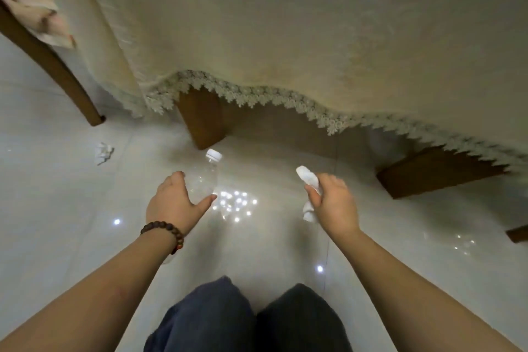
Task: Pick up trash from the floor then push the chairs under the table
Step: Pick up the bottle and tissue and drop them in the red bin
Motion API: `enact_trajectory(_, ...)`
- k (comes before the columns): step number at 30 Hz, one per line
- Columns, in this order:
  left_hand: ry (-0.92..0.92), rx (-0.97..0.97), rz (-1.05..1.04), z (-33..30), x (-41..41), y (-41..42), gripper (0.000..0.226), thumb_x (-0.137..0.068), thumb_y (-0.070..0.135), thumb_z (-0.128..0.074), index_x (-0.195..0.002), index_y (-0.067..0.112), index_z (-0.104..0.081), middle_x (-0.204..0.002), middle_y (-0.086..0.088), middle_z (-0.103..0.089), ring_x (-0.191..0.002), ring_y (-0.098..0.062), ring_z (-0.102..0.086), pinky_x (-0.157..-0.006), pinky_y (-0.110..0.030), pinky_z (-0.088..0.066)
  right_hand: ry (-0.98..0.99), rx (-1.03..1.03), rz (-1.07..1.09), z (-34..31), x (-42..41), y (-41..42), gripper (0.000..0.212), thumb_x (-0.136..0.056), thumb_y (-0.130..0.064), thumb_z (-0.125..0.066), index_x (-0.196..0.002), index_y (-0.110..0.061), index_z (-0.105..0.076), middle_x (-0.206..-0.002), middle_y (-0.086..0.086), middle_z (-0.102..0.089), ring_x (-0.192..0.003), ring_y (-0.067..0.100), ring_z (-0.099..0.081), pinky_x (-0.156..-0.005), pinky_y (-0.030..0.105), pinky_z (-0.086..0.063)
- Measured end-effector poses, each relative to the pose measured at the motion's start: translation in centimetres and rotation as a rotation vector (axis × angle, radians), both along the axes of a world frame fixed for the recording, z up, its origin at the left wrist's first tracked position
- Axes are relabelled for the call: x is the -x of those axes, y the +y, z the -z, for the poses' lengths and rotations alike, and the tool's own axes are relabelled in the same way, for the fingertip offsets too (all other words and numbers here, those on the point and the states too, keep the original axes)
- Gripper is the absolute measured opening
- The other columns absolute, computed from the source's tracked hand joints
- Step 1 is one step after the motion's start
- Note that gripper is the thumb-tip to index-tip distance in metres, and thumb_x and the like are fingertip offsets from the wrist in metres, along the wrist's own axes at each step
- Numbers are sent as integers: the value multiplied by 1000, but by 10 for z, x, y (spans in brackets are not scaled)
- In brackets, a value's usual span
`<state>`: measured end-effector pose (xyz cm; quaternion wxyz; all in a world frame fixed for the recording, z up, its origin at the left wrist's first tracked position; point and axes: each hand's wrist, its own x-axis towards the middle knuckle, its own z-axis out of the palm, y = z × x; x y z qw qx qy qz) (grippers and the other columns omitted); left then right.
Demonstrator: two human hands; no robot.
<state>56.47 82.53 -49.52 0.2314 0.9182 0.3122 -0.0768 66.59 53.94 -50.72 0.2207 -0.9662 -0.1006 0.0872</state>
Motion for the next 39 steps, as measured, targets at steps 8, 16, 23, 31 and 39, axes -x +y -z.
enact_trajectory(8,-57,-4,-192,-262,61,11,77,-73,60,-67,-127,13,-42,-121,-8,-56,-106,-25,-55,-82,-40,-53,-92,-5,-251,-247,36,70,23,-90,-33,-53,-89,-12,-59,-86,8,-61,-83,29,-51,-69,34,-33)
enact_trajectory(16,-142,-60,-445,-420,152,25,68,-72,59,-69,-117,13,-47,-114,-7,-56,-104,-26,-54,-77,-37,-49,-133,-47,-497,-401,80,141,22,-92,-34,-52,-95,-14,-57,-90,5,-60,-84,26,-51,-70,35,-36)
enact_trajectory(23,-173,-52,-661,-453,217,56,68,-71,60,-68,-117,14,-45,-113,-7,-56,-101,-25,-54,-77,-37,-50,-88,-96,-651,-442,122,216,26,-93,-35,-49,-90,-10,-56,-86,10,-58,-80,28,-51,-70,42,-43)
enact_trajectory(31,-186,-56,-811,-449,294,169,66,-73,59,-67,-114,12,-45,-112,-8,-56,-102,-26,-54,-75,-35,-48,-125,-117,-772,-446,190,359,24,-92,-34,-52,-90,-11,-56,-85,10,-60,-79,28,-55,-69,44,-47)
enact_trajectory(39,-204,-109,-843,-468,360,347,66,-71,58,-69,-112,11,-46,-113,-10,-57,-105,-30,-54,-78,-39,-48,-92,-152,-746,-467,250,534,26,-94,-32,-51,-98,-6,-56,-94,14,-61,-87,32,-55,-74,42,-47)
